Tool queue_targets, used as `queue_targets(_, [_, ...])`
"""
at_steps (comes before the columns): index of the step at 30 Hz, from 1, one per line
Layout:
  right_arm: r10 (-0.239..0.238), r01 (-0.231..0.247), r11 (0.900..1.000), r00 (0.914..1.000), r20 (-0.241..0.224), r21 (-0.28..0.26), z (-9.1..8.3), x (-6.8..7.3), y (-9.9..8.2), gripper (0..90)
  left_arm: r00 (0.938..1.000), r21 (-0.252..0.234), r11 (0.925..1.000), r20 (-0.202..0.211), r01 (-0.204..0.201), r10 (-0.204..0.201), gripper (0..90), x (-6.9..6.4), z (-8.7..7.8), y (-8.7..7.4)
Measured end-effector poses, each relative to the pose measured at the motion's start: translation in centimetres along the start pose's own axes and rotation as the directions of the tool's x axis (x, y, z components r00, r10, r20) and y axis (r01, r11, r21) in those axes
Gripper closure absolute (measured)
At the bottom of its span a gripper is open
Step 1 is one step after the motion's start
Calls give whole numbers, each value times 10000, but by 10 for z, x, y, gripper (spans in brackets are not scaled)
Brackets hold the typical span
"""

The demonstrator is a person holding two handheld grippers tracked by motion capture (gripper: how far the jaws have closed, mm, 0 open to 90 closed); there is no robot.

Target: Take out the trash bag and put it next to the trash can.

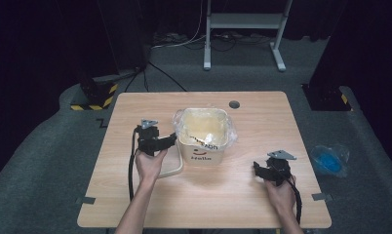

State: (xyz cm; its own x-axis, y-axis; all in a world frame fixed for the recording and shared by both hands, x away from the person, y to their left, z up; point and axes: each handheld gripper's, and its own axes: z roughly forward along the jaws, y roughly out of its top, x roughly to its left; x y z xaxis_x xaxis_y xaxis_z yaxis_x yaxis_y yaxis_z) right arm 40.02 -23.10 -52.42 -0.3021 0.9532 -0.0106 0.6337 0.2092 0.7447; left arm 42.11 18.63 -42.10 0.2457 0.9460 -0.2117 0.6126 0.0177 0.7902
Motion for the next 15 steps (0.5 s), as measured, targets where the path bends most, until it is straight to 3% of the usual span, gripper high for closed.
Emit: queue_targets(15, [1, -1, 10000, 10000, -2, -1, 0, 0, 0, 260, 9995, -363, 9989, 128, -295, 300, 263, -14, -8, 14])
